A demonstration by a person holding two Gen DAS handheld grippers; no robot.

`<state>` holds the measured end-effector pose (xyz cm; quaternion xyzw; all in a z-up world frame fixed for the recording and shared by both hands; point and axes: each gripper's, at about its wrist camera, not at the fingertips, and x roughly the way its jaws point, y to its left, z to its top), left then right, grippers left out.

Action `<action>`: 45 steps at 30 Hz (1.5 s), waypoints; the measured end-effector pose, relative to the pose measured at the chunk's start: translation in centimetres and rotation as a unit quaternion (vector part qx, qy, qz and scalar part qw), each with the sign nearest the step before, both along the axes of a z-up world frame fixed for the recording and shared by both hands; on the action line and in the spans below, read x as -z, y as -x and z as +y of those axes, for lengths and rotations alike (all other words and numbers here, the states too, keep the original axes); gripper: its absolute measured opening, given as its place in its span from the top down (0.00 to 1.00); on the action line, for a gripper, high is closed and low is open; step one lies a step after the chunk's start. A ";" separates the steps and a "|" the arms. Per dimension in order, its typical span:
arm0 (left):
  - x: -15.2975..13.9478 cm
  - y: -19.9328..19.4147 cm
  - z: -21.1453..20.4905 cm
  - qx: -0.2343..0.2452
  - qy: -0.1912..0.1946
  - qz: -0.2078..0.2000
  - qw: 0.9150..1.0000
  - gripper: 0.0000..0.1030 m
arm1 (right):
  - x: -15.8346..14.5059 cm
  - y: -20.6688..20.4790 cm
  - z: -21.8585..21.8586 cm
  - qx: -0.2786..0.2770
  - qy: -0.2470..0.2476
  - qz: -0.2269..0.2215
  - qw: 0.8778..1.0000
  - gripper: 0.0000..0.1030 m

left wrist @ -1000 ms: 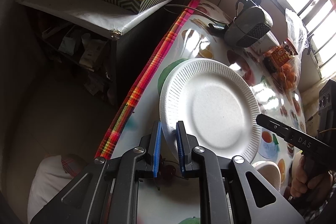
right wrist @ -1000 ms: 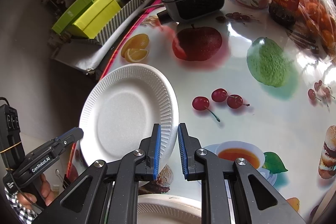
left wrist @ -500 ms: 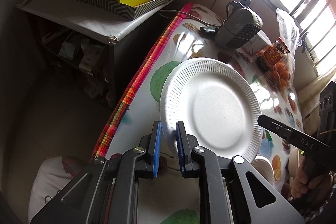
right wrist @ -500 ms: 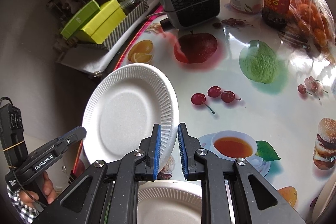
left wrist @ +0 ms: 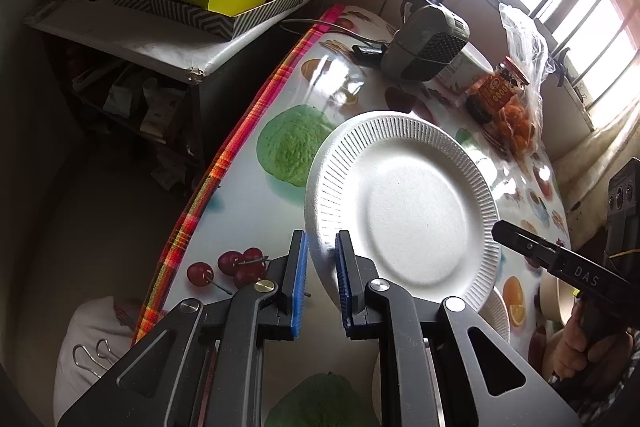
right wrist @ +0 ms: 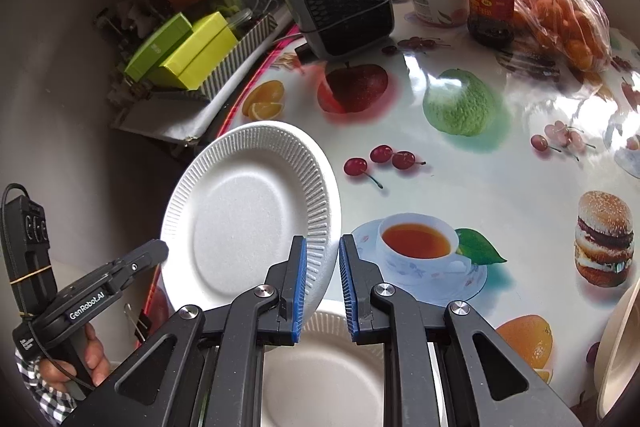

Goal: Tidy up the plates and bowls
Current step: 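Close the left gripper on a plate rim while the right gripper grasps another plate, then carry the white plates with both grippers and lower them onto the plate stack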

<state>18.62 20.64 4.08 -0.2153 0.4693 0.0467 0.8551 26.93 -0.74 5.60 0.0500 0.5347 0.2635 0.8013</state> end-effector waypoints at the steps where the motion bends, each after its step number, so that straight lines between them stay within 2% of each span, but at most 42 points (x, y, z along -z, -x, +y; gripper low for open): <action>1: 0.0 0.1 -0.2 0.001 0.000 0.000 1.000 0.86 | -0.1 0.2 -0.3 0.001 -0.001 0.000 1.000 0.84; 45: 0.0 4.9 -7.5 0.062 -0.007 -0.009 0.998 0.86 | 0.3 8.7 -9.2 0.053 -0.019 -0.004 0.998 0.84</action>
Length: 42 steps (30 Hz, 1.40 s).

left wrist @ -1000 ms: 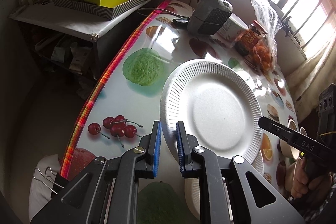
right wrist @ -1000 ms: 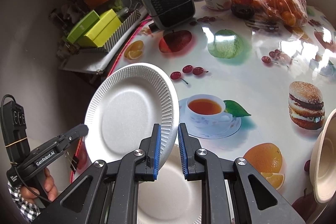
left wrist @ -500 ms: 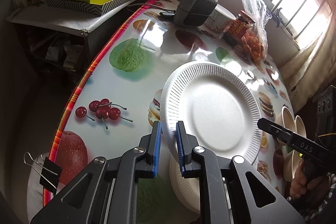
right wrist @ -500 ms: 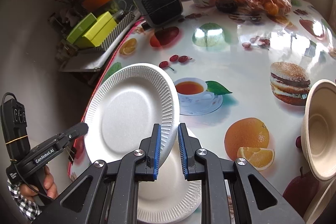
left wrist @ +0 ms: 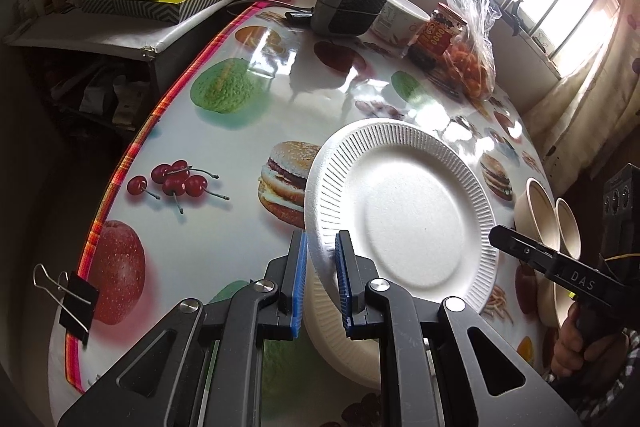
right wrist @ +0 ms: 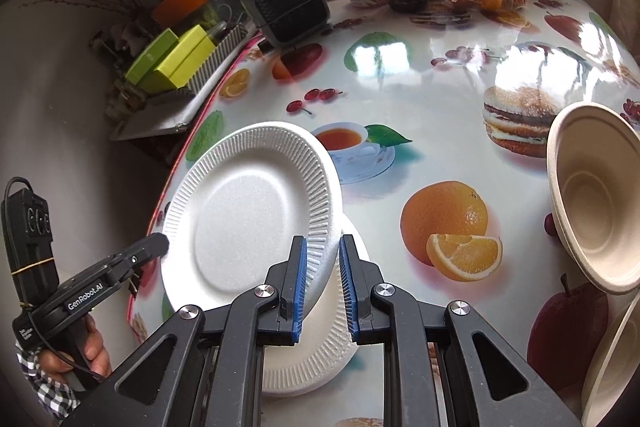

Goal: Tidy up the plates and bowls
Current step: 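Carry the white plates with both grippers and lower them onto the plate stack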

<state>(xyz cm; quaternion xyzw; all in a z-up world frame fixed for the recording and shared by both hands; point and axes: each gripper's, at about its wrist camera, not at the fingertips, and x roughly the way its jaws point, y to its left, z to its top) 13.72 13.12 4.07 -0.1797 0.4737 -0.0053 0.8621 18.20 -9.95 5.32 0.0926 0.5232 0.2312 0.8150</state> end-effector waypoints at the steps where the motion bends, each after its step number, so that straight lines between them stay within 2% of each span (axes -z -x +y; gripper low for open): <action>1: 0.1 0.1 -0.1 0.001 0.000 0.001 1.000 0.86 | 0.1 0.2 -0.2 0.001 -0.001 0.000 1.000 0.84; 19: 1.5 1.8 -1.4 0.013 -0.002 0.012 1.000 0.86 | 1.3 2.6 -1.7 0.009 -0.003 0.007 1.000 0.84; 42: 2.8 2.0 -1.6 0.014 -0.003 0.026 1.000 0.85 | 2.4 2.9 -1.7 0.011 0.001 0.017 1.000 0.84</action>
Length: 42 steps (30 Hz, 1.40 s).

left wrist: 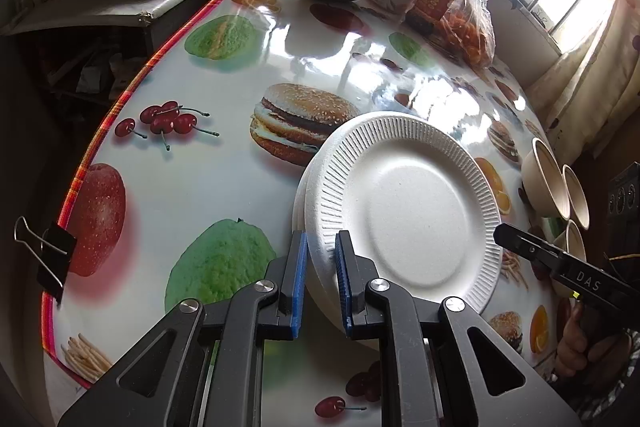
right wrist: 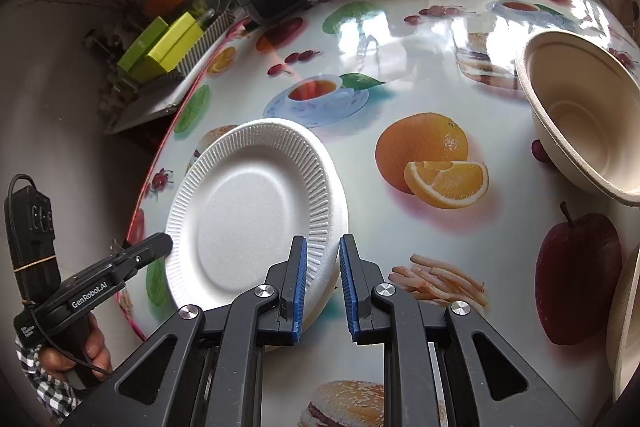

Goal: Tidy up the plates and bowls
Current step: 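Carry the white plates with both grippers and lower them onto the plate stack, then open the left gripper to release its plate while the right gripper releases its plate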

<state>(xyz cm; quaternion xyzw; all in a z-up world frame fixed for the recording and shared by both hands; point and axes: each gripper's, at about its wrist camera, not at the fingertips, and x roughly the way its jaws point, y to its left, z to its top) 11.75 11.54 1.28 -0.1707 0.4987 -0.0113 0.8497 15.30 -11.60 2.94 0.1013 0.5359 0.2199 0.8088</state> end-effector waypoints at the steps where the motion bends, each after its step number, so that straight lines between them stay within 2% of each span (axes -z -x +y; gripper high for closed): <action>1: 0.0 0.0 0.0 0.000 0.001 0.001 1.000 0.85 | 0.0 0.0 0.0 0.000 0.000 0.000 1.000 0.84; 19: 0.2 0.1 0.0 -0.002 0.002 0.001 1.000 0.85 | 0.3 0.0 0.0 -0.001 -0.001 0.002 1.000 0.84; 26: 0.0 0.1 0.3 -0.004 -0.001 -0.002 1.000 0.81 | 0.3 -0.1 0.0 0.001 -0.001 0.002 1.000 0.84; 30: -0.4 0.2 0.5 -0.007 -0.003 -0.007 1.000 0.72 | 0.1 -0.2 -0.1 0.004 -0.003 0.001 1.000 0.75; 34: -1.0 0.1 0.4 -0.009 -0.010 -0.014 1.000 0.67 | -0.4 -0.2 -0.3 0.006 -0.003 -0.007 1.000 0.73; 36: -1.4 0.1 0.1 -0.006 -0.016 -0.019 1.000 0.62 | -0.7 -0.1 -0.5 0.009 -0.004 -0.011 1.000 0.67; 42: -2.7 -0.3 -0.9 -0.001 -0.037 -0.038 0.999 0.61 | -1.9 -0.1 -0.8 0.018 -0.006 -0.034 0.999 0.63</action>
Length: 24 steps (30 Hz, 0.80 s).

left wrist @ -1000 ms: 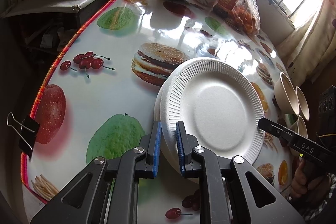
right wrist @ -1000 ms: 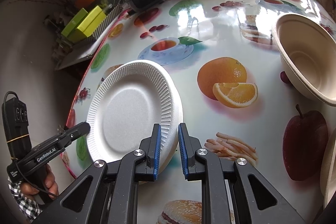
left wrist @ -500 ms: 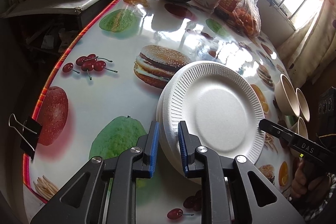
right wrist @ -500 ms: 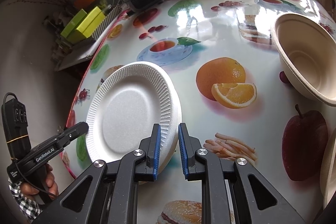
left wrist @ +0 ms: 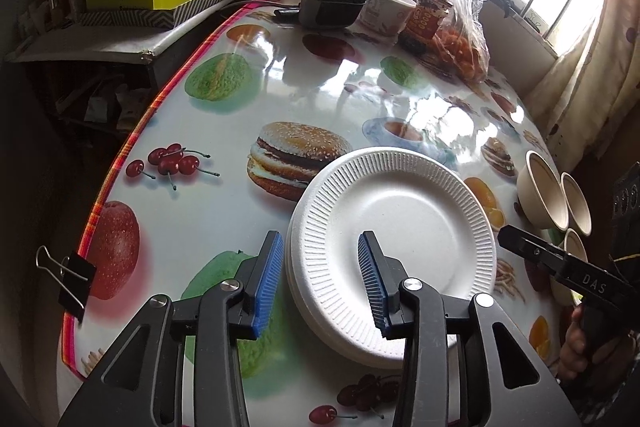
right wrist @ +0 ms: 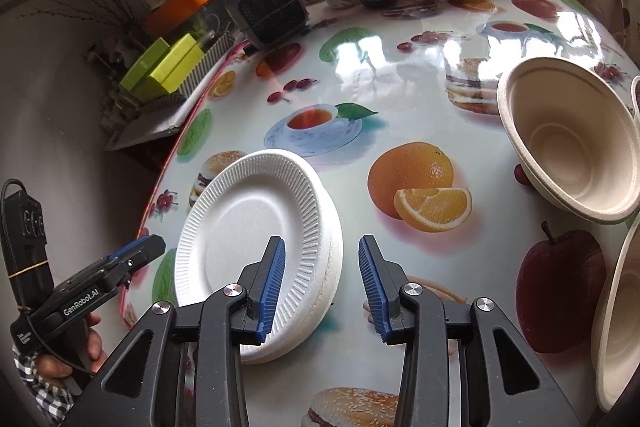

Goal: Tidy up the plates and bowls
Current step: 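Open the left gripper to release its plate while the right gripper releases its plate, then move both open grippers toward the rims of the beige paper bowls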

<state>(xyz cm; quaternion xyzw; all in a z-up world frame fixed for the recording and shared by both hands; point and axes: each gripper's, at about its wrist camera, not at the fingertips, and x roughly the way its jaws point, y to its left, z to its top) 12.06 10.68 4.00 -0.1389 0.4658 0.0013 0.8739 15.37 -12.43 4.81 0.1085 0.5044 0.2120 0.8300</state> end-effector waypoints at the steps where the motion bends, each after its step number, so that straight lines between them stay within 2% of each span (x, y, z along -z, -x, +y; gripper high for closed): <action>1: -0.3 0.0 -0.2 0.002 -0.007 -0.006 1.000 0.61 | -0.2 0.0 0.0 0.001 0.004 -0.007 1.000 0.63; 13: -2.5 -0.6 -4.5 0.035 -0.045 -0.045 0.997 0.60 | -2.1 1.3 -1.7 0.031 0.032 -0.064 0.997 0.55; 24: -3.3 -2.1 -10.1 0.100 -0.048 -0.058 0.992 0.60 | -3.3 2.1 -5.1 0.076 0.052 -0.085 0.992 0.53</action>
